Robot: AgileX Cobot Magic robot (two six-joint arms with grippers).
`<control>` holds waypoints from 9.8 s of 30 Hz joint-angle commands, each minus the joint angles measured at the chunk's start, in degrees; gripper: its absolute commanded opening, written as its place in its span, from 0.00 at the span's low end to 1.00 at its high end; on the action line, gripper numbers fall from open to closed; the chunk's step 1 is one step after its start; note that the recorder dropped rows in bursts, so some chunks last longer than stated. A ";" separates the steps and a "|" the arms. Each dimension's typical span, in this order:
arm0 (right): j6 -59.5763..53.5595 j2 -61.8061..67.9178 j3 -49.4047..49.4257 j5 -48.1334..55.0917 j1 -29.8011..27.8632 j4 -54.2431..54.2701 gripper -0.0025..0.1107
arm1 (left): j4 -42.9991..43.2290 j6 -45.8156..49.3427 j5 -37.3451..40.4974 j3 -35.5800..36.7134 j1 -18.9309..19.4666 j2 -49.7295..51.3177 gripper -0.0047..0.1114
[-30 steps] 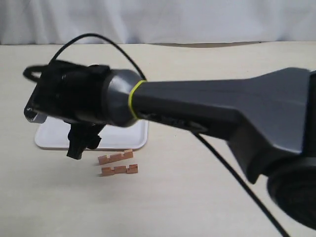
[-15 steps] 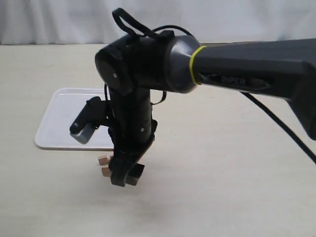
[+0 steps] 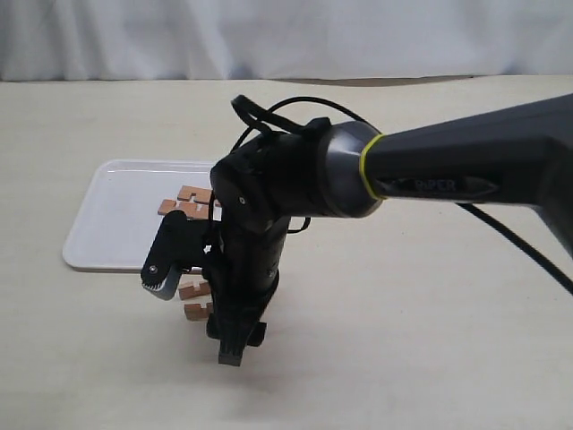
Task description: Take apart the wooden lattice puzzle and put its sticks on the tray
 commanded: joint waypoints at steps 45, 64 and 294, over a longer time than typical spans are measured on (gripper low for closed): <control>31.96 -6.86 -1.70 -28.59 1.53 -20.47 0.06 | -0.12 0.30 -0.52 0.18 0.60 -0.14 0.04; 42.34 17.04 -26.32 -18.38 1.53 -5.66 0.21 | -0.12 0.30 -0.52 0.18 0.60 -0.14 0.04; 37.62 -118.72 79.01 -30.11 -46.97 5.23 0.06 | -0.12 0.30 -0.52 0.18 0.60 -0.14 0.04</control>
